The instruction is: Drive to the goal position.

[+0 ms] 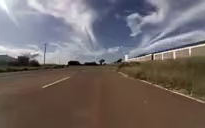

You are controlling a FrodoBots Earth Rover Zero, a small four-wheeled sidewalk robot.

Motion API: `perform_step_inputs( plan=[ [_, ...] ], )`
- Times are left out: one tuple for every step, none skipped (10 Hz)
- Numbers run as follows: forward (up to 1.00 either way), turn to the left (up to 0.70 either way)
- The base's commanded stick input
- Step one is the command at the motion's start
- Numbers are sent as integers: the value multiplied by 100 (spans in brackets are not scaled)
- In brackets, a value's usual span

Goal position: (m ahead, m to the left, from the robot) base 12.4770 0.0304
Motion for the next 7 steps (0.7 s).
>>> perform_step_inputs(
  plan=[
    [85, 0],
    [85, 0],
    [85, 0],
    [85, 0],
    [85, 0],
    [85, 0],
    [85, 0]
  ],
)
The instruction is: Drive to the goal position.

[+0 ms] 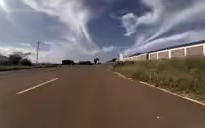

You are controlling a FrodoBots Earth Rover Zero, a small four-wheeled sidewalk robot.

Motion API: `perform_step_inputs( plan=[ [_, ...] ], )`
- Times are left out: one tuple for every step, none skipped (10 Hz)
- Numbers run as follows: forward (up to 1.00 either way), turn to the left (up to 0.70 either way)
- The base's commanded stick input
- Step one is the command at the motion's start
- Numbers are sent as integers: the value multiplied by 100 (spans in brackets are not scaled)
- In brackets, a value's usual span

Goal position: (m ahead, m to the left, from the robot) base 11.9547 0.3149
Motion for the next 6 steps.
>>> perform_step_inputs(
  plan=[
    [85, 0],
    [85, 0],
    [85, 0],
    [85, 0],
    [85, 0],
    [85, 0]
  ],
)
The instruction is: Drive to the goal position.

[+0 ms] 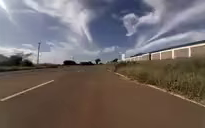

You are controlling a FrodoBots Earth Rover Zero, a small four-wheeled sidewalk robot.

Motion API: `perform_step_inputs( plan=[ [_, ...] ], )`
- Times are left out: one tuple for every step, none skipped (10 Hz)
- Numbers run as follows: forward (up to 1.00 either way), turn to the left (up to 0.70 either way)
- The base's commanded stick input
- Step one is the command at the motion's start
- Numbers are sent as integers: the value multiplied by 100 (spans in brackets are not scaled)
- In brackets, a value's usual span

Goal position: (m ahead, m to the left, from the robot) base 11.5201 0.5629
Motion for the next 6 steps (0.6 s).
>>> perform_step_inputs(
  plan=[
    [85, 0],
    [85, 0],
    [85, 0],
    [85, 0],
    [85, 0],
    [85, 0]
  ],
)
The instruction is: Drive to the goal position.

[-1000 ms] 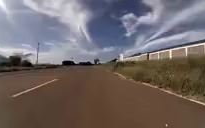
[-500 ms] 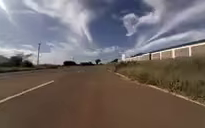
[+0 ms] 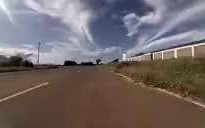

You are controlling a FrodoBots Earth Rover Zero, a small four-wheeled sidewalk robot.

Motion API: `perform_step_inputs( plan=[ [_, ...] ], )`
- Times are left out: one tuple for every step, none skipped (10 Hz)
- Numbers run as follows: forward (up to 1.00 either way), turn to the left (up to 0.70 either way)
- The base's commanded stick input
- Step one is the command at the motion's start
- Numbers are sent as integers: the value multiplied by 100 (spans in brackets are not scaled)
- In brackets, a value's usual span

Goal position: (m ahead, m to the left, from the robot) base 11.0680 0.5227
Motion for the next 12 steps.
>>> perform_step_inputs(
  plan=[
    [85, 0],
    [85, 0],
    [85, 0],
    [85, 0],
    [85, 0],
    [85, 0],
    [85, 0],
    [85, 0],
    [85, -1],
    [85, -5],
    [85, -9],
    [85, -13]
  ],
)
